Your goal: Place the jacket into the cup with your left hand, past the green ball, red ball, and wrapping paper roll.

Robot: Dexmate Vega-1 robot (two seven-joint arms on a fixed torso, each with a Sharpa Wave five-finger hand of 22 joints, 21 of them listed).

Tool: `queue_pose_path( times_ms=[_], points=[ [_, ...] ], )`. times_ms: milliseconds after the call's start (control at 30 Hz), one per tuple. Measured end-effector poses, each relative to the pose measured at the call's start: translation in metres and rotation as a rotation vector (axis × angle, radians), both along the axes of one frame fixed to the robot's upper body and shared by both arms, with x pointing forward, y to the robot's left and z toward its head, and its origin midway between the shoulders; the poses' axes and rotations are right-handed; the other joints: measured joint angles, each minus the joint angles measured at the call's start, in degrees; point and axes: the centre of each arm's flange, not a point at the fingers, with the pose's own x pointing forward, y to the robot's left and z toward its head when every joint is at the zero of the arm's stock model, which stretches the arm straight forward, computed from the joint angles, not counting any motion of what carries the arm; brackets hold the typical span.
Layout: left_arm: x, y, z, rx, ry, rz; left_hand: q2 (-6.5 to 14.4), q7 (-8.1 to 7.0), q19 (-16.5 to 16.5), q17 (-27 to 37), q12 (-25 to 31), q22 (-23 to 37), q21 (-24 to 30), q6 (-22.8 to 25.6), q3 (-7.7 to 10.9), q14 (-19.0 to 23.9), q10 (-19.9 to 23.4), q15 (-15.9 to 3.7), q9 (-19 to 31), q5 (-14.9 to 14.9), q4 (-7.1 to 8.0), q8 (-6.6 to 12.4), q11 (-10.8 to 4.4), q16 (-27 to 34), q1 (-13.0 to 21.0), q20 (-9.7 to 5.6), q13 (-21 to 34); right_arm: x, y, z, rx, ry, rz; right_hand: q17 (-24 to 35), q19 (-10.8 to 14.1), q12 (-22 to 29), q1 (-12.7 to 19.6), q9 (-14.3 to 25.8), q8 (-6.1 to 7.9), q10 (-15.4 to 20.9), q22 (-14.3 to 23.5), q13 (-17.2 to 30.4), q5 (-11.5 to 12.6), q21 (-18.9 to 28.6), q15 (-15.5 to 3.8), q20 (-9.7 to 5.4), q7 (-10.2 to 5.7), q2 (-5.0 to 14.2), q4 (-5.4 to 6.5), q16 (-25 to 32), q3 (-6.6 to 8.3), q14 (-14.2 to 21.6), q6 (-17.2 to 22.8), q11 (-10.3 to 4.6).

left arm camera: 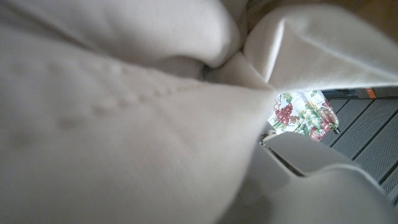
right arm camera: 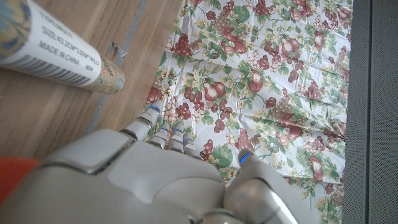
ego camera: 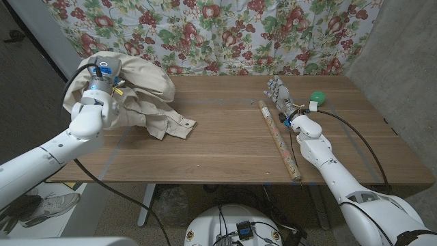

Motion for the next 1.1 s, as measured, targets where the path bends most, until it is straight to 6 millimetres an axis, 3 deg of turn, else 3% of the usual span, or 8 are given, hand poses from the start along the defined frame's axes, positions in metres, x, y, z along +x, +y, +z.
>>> queue_pose_path(
  times_ms=[500,733,800,900,933,967,1100],
  points=[
    [0.010,-0.006,-0.011,0.001,0.045,-0.006,-0.07,0.02,-0.09,-0.21,-0.40,-1.14,0.43,0.63,0.00,0.00,0.31,0.00,-0.42,-0.79,0.00,-0.35,-0.09,-0.01,-0.08,-0.09,0.42,-0.001,-0.003,-0.002,-0.002,0.002,-0.004,0.00,0.00,0.00,0.00,0.00,0.00,0.00,0.00,0.00,0.00,0.00,0.00,0.00,0.00,0.00,0.00,0.00,0.00,0.00,0.00,0.00],
    [0.013,-0.004,-0.017,-0.015,0.070,0.013,-0.03,0.38,-1.77,-0.35,-2.08,-2.56,0.43,0.06,0.58,-0.45,0.25,-0.40,-1.12,-1.36,-0.58,-1.97,-0.14,-0.90,-0.04,0.30,3.24,-0.002,-0.003,-0.003,-0.003,0.002,-0.004,0.00,0.00,0.00,0.14,0.00,0.00,0.00,0.00,0.00,0.00,0.00,0.00,0.00,0.00,0.14,0.00,0.00,0.00,0.00,0.00,0.00],
    [0.014,-0.003,-0.019,-0.023,0.081,0.021,0.09,0.32,-3.02,-0.66,-3.83,-3.55,0.22,-0.16,0.98,-1.77,-0.62,-0.02,-1.83,-2.40,-0.98,-2.81,-0.72,-2.12,0.09,0.69,8.59,-0.002,-0.003,-0.003,-0.003,0.003,-0.004,0.00,0.00,0.00,0.30,0.00,0.00,0.00,0.00,0.00,0.00,0.00,0.00,0.00,0.00,0.30,0.00,0.00,0.00,0.00,0.00,0.00],
    [0.015,-0.003,-0.021,-0.032,0.099,0.028,1.61,0.72,-4.99,-2.73,-6.61,-5.54,-0.25,-0.56,1.77,-4.54,-2.89,0.79,-3.44,-4.38,-1.76,-4.46,-0.74,-6.99,-1.40,1.49,21.51,-0.002,-0.003,-0.003,-0.004,0.002,-0.004,0.00,0.00,0.00,0.30,0.00,0.00,0.00,0.00,0.00,0.00,0.00,0.00,0.00,0.00,0.30,0.00,0.00,0.00,0.00,0.00,0.00],
    [0.015,-0.002,-0.021,-0.037,0.106,0.032,1.92,0.71,-5.55,-3.77,-7.51,-6.23,-0.25,-0.56,1.94,-5.04,-3.70,0.94,-3.97,-5.11,-1.93,-5.01,-0.71,-9.17,-1.71,1.60,29.02,-0.002,-0.003,-0.003,-0.004,0.002,-0.003,0.00,0.00,0.00,0.30,0.00,0.00,0.00,0.00,0.00,0.00,0.00,0.00,0.00,0.00,0.30,0.00,0.00,0.00,0.00,0.00,0.00],
    [0.015,-0.003,-0.022,-0.037,0.110,0.031,1.93,0.72,-5.87,-4.61,-8.04,-6.80,-0.26,-0.57,2.08,-5.24,-4.15,1.13,-4.40,-5.71,-2.07,-5.48,-0.72,-10.86,-1.71,1.72,32.04,-0.002,-0.003,-0.003,-0.004,0.001,-0.003,0.00,0.00,0.00,0.30,0.00,0.00,0.00,0.00,0.00,0.00,0.00,0.00,0.00,0.00,0.30,0.00,0.00,0.00,0.00,0.00,0.00],
    [0.015,-0.002,-0.023,-0.043,0.127,0.041,4.41,1.29,-6.63,-10.77,-10.55,-10.06,-0.30,-3.22,2.77,-5.23,-7.43,1.13,-7.31,-8.28,-2.15,-9.38,-0.68,-21.50,-1.14,2.22,31.42,-0.003,-0.002,-0.003,-0.005,0.000,-0.001,0.00,0.00,0.00,0.30,0.00,0.00,0.00,0.00,0.00,0.00,0.00,0.00,0.00,0.00,0.30,0.00,0.00,0.00,0.00,0.00,0.00]
  ],
)
